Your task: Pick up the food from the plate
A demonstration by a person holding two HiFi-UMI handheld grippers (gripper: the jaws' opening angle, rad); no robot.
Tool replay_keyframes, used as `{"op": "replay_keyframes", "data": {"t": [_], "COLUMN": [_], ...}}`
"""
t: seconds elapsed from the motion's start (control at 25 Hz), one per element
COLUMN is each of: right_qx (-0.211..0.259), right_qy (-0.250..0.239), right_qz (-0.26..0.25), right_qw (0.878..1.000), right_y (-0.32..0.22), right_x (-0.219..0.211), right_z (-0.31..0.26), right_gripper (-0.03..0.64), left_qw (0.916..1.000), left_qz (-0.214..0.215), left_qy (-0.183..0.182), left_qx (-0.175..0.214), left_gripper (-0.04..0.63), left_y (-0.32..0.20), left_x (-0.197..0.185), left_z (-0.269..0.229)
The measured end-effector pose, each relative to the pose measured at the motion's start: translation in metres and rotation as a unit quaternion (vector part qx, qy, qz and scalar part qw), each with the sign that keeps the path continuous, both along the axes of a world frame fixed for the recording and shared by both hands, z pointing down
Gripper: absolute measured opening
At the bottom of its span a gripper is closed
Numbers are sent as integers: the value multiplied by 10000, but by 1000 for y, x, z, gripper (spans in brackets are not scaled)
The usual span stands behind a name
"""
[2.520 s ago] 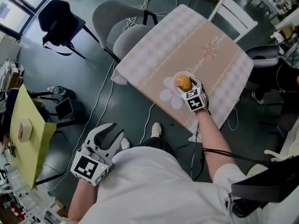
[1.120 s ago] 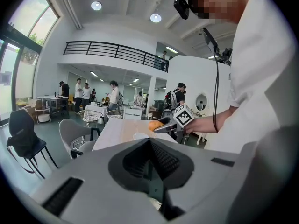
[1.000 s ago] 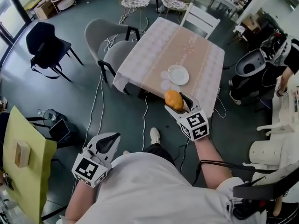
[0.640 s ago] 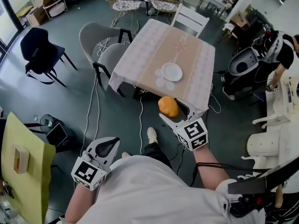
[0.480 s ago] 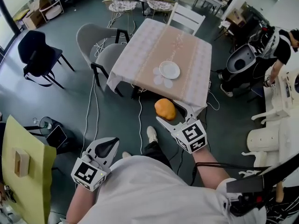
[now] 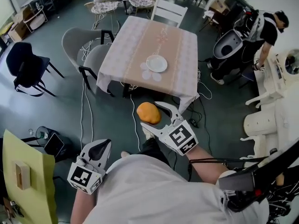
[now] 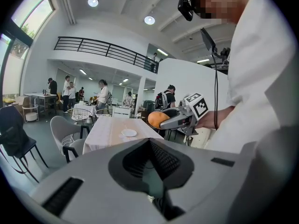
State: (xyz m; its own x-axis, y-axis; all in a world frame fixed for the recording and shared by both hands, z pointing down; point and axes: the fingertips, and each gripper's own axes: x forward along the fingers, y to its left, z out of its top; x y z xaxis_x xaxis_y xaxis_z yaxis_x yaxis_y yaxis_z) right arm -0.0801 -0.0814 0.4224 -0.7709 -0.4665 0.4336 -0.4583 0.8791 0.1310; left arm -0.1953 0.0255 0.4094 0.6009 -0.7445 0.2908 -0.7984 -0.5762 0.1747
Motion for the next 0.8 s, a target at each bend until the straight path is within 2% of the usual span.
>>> {"op": "replay_keyframes", "data": {"t": [0.8], "right_qx": [126], "right_qy": [-39], "right_qz": [-413], "right_qw": [9991], "right_y": [11], "right_x": [-19], "right_z": [-10], "right_gripper": [351], "left_qw": [9999], "left_qz": [-27], "left_qy": [-100], "left_qx": [67], "left_gripper": [8], "left_y": [-1], "left_x": [-2], "left_z": [3]}}
